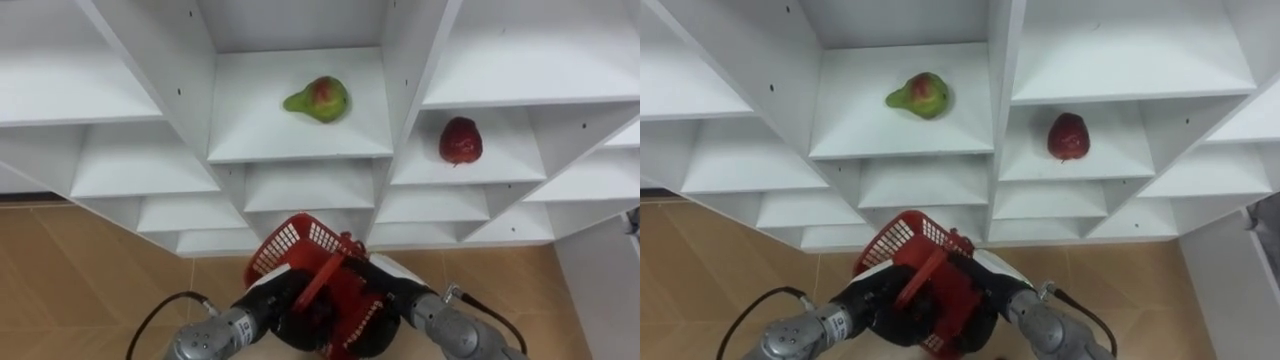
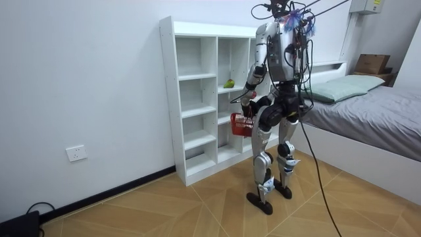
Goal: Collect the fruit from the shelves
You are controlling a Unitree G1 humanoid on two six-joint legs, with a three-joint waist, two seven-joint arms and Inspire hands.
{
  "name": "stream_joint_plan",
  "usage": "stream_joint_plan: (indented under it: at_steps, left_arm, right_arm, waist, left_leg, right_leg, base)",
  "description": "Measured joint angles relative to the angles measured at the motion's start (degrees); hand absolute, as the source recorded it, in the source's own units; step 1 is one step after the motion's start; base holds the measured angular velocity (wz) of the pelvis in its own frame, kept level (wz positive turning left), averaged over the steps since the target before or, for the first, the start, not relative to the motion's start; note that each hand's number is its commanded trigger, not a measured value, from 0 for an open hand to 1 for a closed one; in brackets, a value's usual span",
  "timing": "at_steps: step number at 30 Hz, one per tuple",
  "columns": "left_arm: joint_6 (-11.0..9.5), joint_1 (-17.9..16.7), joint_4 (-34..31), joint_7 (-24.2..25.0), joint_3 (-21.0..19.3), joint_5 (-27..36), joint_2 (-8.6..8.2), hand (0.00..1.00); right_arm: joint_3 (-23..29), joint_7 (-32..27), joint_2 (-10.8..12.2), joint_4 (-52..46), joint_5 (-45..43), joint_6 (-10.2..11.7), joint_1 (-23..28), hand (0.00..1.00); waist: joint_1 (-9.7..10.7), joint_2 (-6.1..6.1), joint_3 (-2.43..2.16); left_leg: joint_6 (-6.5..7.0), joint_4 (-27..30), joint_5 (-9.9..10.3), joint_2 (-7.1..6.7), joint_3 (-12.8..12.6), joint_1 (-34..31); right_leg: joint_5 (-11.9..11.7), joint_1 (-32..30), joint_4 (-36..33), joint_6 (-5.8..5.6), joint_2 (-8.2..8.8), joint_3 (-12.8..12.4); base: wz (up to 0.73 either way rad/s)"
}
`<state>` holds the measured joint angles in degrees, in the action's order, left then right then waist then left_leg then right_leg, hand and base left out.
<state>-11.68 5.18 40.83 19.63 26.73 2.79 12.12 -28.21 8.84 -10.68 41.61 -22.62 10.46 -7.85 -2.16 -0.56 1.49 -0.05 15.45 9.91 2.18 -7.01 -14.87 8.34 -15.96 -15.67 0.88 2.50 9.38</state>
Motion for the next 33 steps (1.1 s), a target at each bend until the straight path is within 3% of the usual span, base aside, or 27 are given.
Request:
stream_joint_plan:
  at_steps: [13, 16, 19, 23, 27, 33]
  left_arm:
    - [-0.12, -1.32, -1.46, -1.58, -0.22, 2.03, 0.41, 1.0]
    - [-0.12, -2.67, -1.43, -1.98, -1.64, 2.04, 0.4, 1.0]
    - [-0.11, -4.65, -1.43, -2.05, -3.36, 2.23, 0.45, 1.0]
    - [0.0, -5.99, 0.15, -2.63, -5.02, 4.32, 0.29, 1.0]
    - [0.08, -7.68, 1.13, -3.28, -9.84, 4.6, 0.29, 1.0]
    - [0.11, -9.35, 1.98, -5.68, -11.25, 4.61, 0.52, 1.0]
  right_arm:
    - [0.23, -0.02, -0.97, -4.07, 0.1, 0.03, 1.2, 0.0]
    - [0.32, 0.1, -1.24, -5.4, 0.16, 0.03, 1.75, 0.0]
    - [0.36, 0.25, -1.23, -7.55, 0.13, -0.06, 3.35, 0.0]
    - [0.38, 0.03, -2.11, -11.53, 0.15, -0.1, 5.59, 0.0]
    - [0.81, -0.02, -2.92, -13.6, 0.14, -0.02, 6.81, 0.0]
    - [1.58, 0.09, -5.57, -19.11, 0.28, -0.02, 7.01, 0.0]
  waist:
    - [0.03, 0.34, -0.33]
    - [0.08, 0.47, -0.44]
    - [0.09, 0.81, -1.01]
    - [-1.14, 1.26, -1.17]
    - [-1.51, 2.15, -1.11]
    - [-1.78, 2.96, -1.14]
  left_leg:
    - [0.0, -0.07, 0.0, -0.05, 0.67, 1.77]
    - [-0.01, -0.3, 0.0, -0.05, 0.74, 3.29]
    - [-0.03, -0.73, 0.0, -0.04, 1.09, 4.79]
    - [-0.04, -1.17, 0.01, -0.07, 1.12, 6.68]
    - [-0.23, -1.91, -0.13, -0.11, 1.58, 8.01]
    - [-0.4, -2.89, -0.23, -0.09, 1.81, 10.2]
  right_leg:
    - [0.0, 2.43, 0.76, 0.0, -0.1, 0.41]
    - [0.01, 4.27, 1.33, -0.01, -0.17, 0.63]
    - [0.02, 6.1, 2.15, -0.03, -0.24, 1.25]
    - [0.05, 7.78, 2.21, -0.09, -0.3, 0.91]
    - [0.08, 9.08, 2.52, -0.13, -0.49, 0.91]
    - [0.07, 11.52, 3.6, -0.14, -0.78, 0.9]
  base:
    - [0.02]
    - [0.04]
    - [0.08]
    - [0.0]
    - [0.03]
    - [0.02]
